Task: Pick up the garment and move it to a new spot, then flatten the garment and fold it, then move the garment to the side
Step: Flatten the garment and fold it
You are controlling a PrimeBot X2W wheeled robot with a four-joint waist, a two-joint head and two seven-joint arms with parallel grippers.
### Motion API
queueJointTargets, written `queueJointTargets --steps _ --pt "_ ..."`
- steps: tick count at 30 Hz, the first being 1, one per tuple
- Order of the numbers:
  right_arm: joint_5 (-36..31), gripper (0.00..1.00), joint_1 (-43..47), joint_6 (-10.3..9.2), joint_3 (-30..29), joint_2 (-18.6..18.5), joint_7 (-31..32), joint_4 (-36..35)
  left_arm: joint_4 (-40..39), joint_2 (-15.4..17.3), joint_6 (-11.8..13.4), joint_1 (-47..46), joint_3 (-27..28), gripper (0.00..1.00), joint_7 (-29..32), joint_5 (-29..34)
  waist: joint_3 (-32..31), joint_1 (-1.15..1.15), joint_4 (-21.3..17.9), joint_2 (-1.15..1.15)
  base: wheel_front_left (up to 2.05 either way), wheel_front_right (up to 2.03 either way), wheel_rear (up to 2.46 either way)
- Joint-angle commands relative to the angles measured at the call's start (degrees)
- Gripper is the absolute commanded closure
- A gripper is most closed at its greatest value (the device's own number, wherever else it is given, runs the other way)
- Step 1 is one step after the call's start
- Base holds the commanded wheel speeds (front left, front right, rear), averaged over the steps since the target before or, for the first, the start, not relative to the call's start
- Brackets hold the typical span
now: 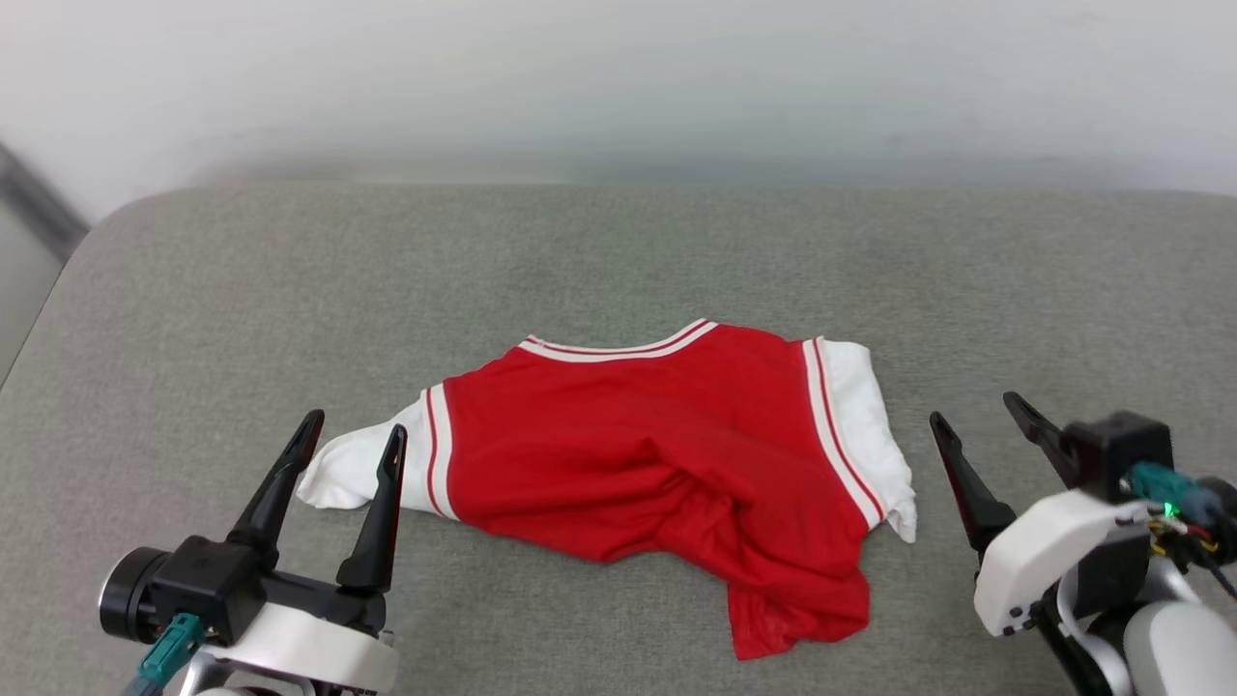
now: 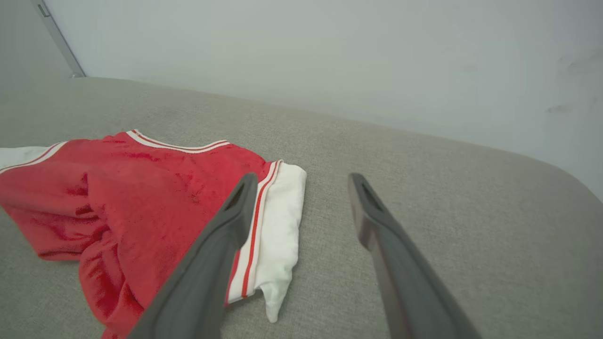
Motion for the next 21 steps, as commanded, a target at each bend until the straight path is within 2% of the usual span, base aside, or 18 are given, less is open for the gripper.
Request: queueJointTargets --steps 1,5,8,10,16,21 --pt "0.64 0.00 -1.00 -0.02 0.60 -0.89 1.85 0.25 0.07 0.01 -0.20 -0.72 0.11 0.00 -0.36 0.13 1.02 0.01 1.08 0.00 0.00 0.00 0.00" --pt "5.29 0.00 -6.63 -0.02 3.10 -5.31 16.15 1.79 0.00 -0.56 -0.77 -2.04 0.31 0.00 -0.40 0.42 3.19 0.01 3.17 0.00 0.00 0.00 0.00" --pt "8.61 0.00 -9.65 0.00 3.84 -6.97 29.68 4.41 0.16 -1.14 -1.05 -2.44 0.59 0.00 -0.36 0.59 4.54 0.01 4.67 0.00 0.00 0.00 0.00" --pt "9.65 0.00 -12.59 -0.03 4.24 -8.47 35.92 4.85 0.54 -1.65 -1.50 -3.00 0.55 0.00 -0.35 0.35 5.41 0.01 5.68 0.00 0.00 0.00 0.00" --pt "9.28 0.00 -18.18 -0.02 3.09 -9.05 42.39 7.90 1.48 -3.13 -2.34 -4.50 0.29 0.00 -0.31 0.96 8.18 0.01 8.80 0.00 0.00 0.00 0.00" --pt "7.81 0.00 -20.92 -0.02 2.39 -9.05 44.17 11.99 1.71 -4.09 -2.78 -5.83 1.16 0.00 -0.30 1.17 10.33 0.01 11.17 0.00 0.00 0.00 0.00"
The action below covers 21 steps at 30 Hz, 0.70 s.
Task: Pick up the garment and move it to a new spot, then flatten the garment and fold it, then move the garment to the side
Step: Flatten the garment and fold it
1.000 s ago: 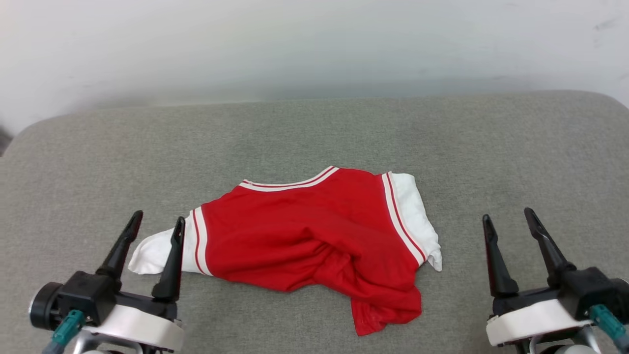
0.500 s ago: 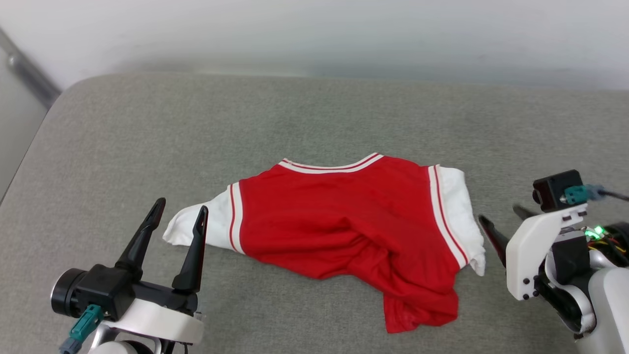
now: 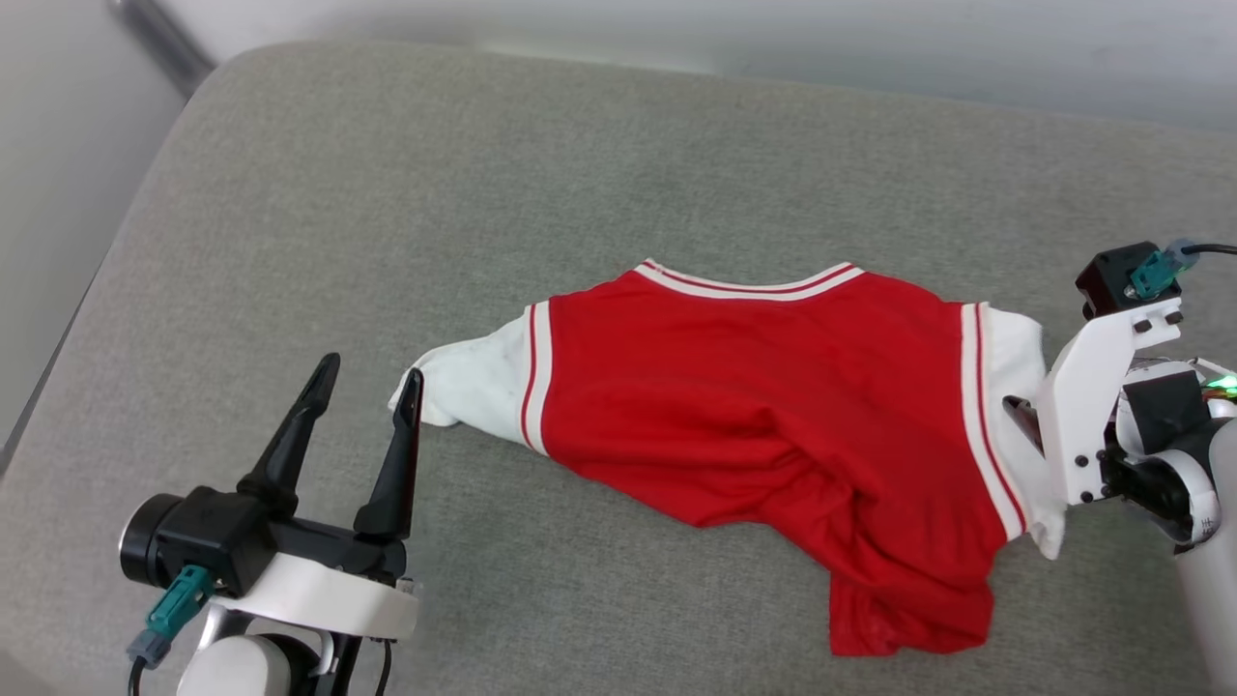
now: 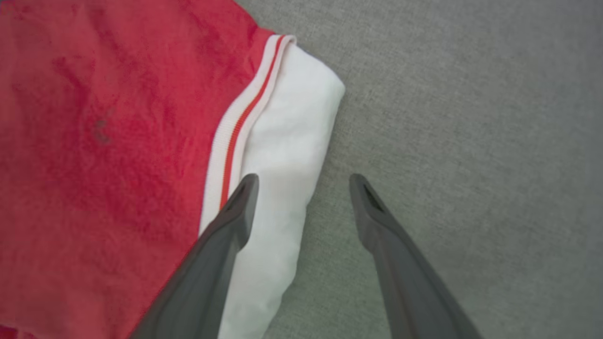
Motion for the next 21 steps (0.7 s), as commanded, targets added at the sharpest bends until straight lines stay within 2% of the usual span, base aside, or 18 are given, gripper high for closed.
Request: queueJointTargets --steps 1,6,10,12,13,21 --pt "-0.08 0.00 -0.75 -0.02 -0.31 0.36 0.00 0.91 0.10 -0.27 -0.14 -0.63 0.13 0.00 -0.14 0.30 1.27 -0.01 1.31 0.00 0.00 0.00 0.00" --pt "-1.59 0.00 -1.53 -0.02 0.05 1.03 -1.59 5.46 1.15 -0.38 -0.53 -1.04 1.40 0.00 -0.14 0.17 2.17 -0.01 2.22 0.00 0.00 0.00 0.00" --pt "-0.94 0.00 -0.87 -0.01 1.63 1.69 -2.34 8.65 4.33 0.86 -0.74 -1.22 0.66 0.00 0.95 -1.20 2.66 -0.01 2.12 0.00 0.00 0.00 0.00" --pt "-0.56 0.73 -0.69 -0.01 2.63 1.57 -2.56 9.86 5.67 1.79 -0.89 -2.07 0.10 0.00 2.05 -2.21 2.76 -0.01 1.74 0.00 0.00 0.00 0.00" --pt "-0.09 1.00 -0.55 -0.01 3.20 1.40 -2.66 10.24 6.25 2.17 -0.94 -2.32 -0.18 0.00 2.65 -2.81 2.80 -0.01 1.45 0.00 0.00 0.00 0.00" --pt "2.70 1.00 -0.40 -0.05 5.37 -1.37 -5.10 9.09 8.42 6.22 -0.99 -4.02 -0.81 0.00 7.18 -7.11 2.14 -0.01 -1.86 0.00 0.00 0.00 0.00"
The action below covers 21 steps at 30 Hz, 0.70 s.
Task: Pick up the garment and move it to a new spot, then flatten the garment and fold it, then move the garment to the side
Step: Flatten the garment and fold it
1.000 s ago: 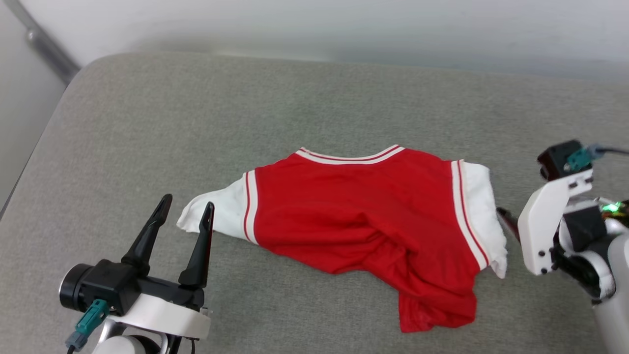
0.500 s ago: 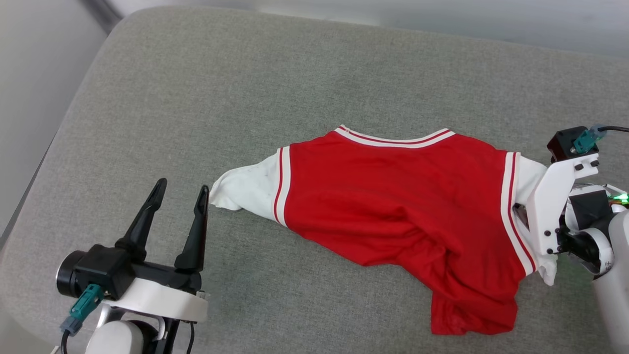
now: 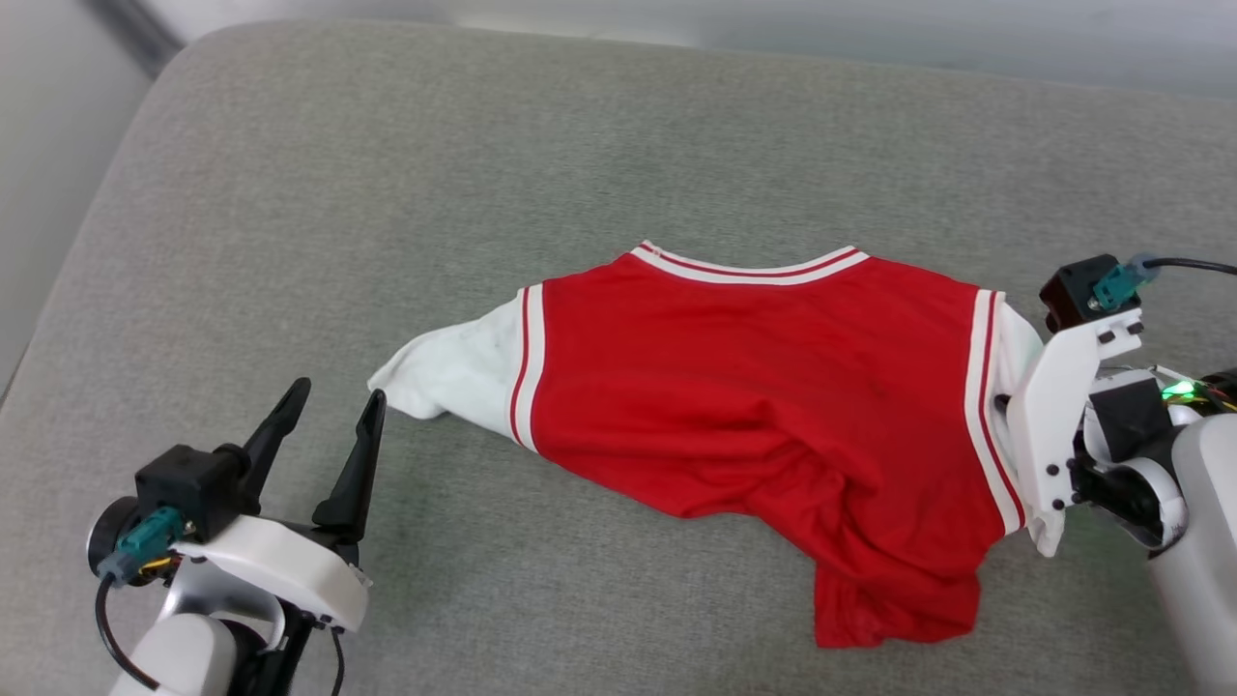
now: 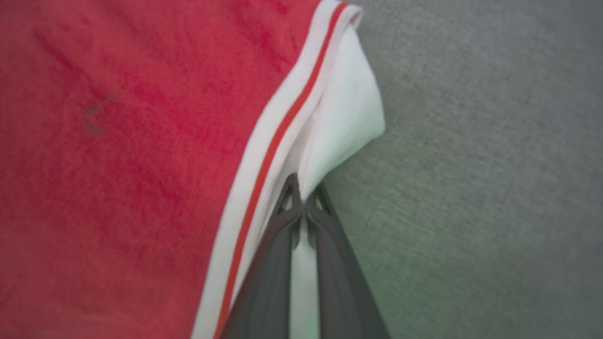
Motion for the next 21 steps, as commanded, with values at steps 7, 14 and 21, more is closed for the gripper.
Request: queueJointTargets --steps 7,14,21 --pt "1.98 1.00 3.63 -0.08 0.13 -2.55 -0.54 -6.77 -0.97 6.97 -0.07 -4.25 -4.32 0.00 9.10 -5.95 0.56 -0.01 -4.38 0.00 0.00 0.00 0.00" --pt "2.52 1.00 3.56 -0.07 0.56 -1.47 1.07 -13.37 -0.46 15.52 -0.07 -12.22 -8.84 0.00 23.03 -14.02 3.11 -0.01 -7.68 0.00 0.00 0.00 0.00" --pt "1.55 1.00 1.17 -0.07 2.87 0.11 1.49 -16.24 4.16 19.44 0.09 -19.60 -9.60 0.00 36.77 -19.52 5.58 -0.01 -10.12 0.00 0.00 0.00 0.00"
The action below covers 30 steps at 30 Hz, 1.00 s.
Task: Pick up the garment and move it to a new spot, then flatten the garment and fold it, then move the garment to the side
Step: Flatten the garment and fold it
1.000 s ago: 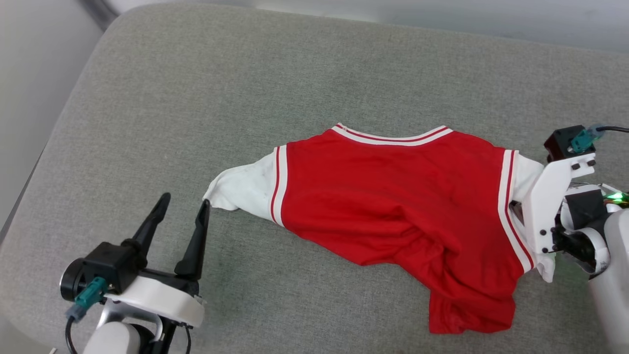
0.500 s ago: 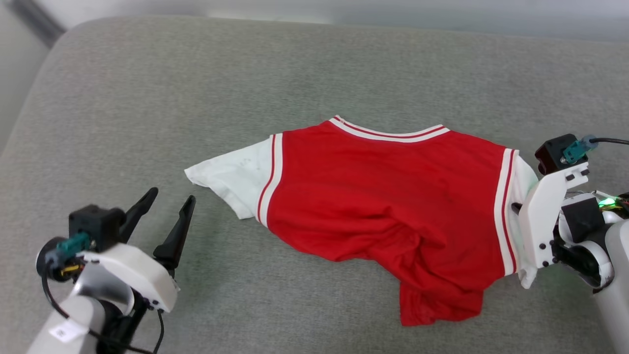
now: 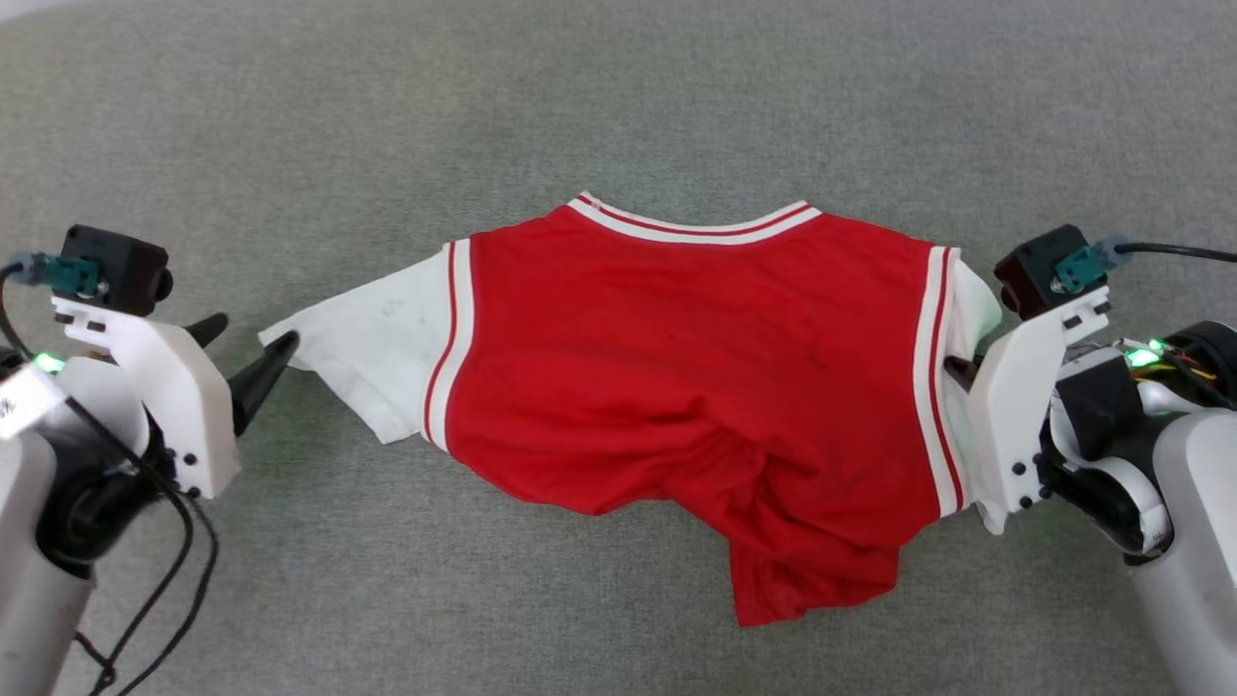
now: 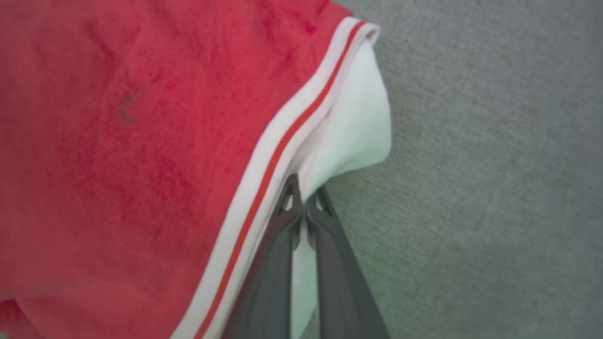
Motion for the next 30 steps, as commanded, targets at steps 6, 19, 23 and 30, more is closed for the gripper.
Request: queueJointTargets --steps 6,19,23,30 --pt "-0.49 1.00 -2.46 -0.04 1.79 1.05 -0.14 -1.08 3.46 1.27 0.22 -3.46 -1.40 0.00 7.36 -2.12 2.15 -0.01 -2.02 0.00 0.00 0.00 0.00" --pt "-0.93 1.00 -3.48 -0.04 2.45 0.48 -0.12 -2.46 7.97 1.52 -0.05 -3.75 -8.95 0.00 13.33 -4.43 4.76 -0.01 -3.41 0.00 0.00 0.00 0.00" --pt "-1.21 1.00 -3.82 -0.04 2.41 0.42 -0.22 -2.62 7.44 1.10 -0.34 -2.43 -12.25 0.76 16.91 -7.64 4.94 -0.01 -3.50 0.00 0.00 0.00 0.00" --pt "-1.34 1.00 -3.20 -0.04 2.41 0.17 -1.11 -1.70 6.06 1.47 -0.34 -3.11 -13.81 1.00 14.19 -10.52 3.84 -0.01 -3.15 0.00 0.00 0.00 0.00"
